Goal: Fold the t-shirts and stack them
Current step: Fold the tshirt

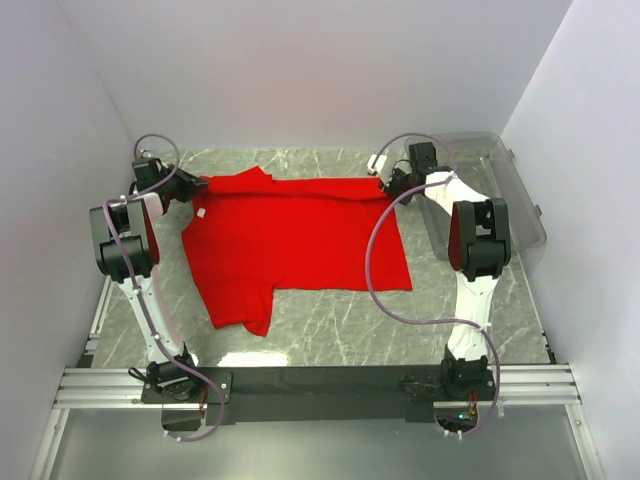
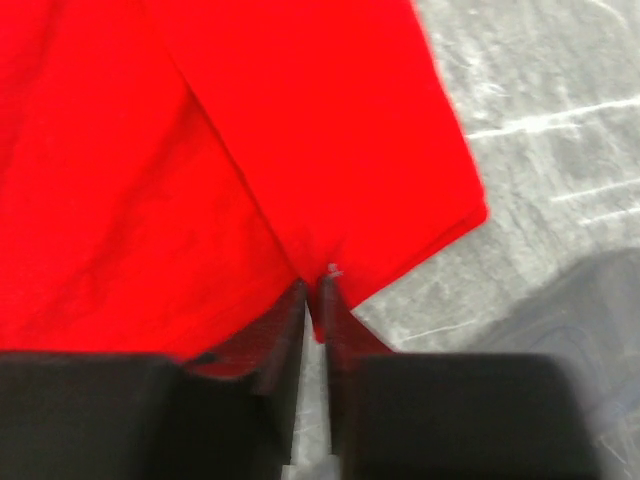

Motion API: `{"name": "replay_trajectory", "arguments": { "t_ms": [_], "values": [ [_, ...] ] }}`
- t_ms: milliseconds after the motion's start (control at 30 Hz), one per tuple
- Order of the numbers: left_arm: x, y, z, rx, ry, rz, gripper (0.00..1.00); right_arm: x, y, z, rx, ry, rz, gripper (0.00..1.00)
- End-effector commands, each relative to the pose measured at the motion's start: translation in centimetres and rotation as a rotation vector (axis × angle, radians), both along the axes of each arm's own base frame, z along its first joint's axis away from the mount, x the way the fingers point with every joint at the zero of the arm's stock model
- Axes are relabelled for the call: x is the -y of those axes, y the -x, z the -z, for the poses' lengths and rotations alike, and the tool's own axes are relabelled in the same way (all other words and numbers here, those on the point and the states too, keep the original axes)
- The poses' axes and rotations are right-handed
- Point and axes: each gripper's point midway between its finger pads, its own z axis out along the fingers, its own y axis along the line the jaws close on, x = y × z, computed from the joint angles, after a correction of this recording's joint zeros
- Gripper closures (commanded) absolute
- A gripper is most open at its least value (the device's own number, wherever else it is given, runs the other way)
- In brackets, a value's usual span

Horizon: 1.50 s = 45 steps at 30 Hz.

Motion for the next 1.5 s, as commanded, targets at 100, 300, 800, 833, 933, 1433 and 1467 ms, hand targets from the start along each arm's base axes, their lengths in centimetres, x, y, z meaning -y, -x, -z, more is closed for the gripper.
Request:
{"name": "replay_trajectory", "arguments": {
  "t_ms": [100, 300, 800, 833, 933, 1433, 1467],
  "values": [
    [-0.9, 0.8, -5.9, 0.172, -0.087, 0.004, 0.58, -0.3, 1.8, -2.7, 0.002, 0.03, -0.114, 0.6],
    [-2.8, 2.3, -10.1, 0.262, -0.268, -0.075, 0.48, -1.0, 1.8, -7.1, 0.057, -0.076, -0.12, 0.49],
    [1.9, -2.2, -8.2, 0.226, -0.073, 0.139, 0.37, -6.0, 4.4, -10.2, -0.08, -0.345, -0.043, 0.47],
    [2.5, -2.7, -8.5, 0.238, -0.065, 0.154, 0.38, -6.0, 4.5, -10.2, -0.084, -0.346, -0.041, 0.47],
    [3.3, -3.7, -7.9, 0.249, -0.024, 0.159, 0.38, -6.2, 4.6, -9.7, -0.109, -0.354, -0.035, 0.47],
    [3.5, -7.5, -1.9, 0.067, -0.127, 0.035, 0.39, -6.4, 6.6, -9.0, -0.155, -0.39, -0.025, 0.47],
    [3.5, -7.0, -1.0, 0.017, -0.129, 0.035, 0.4, -6.4, 6.6, -9.1, -0.155, -0.391, -0.026, 0.47]
  ]
}}
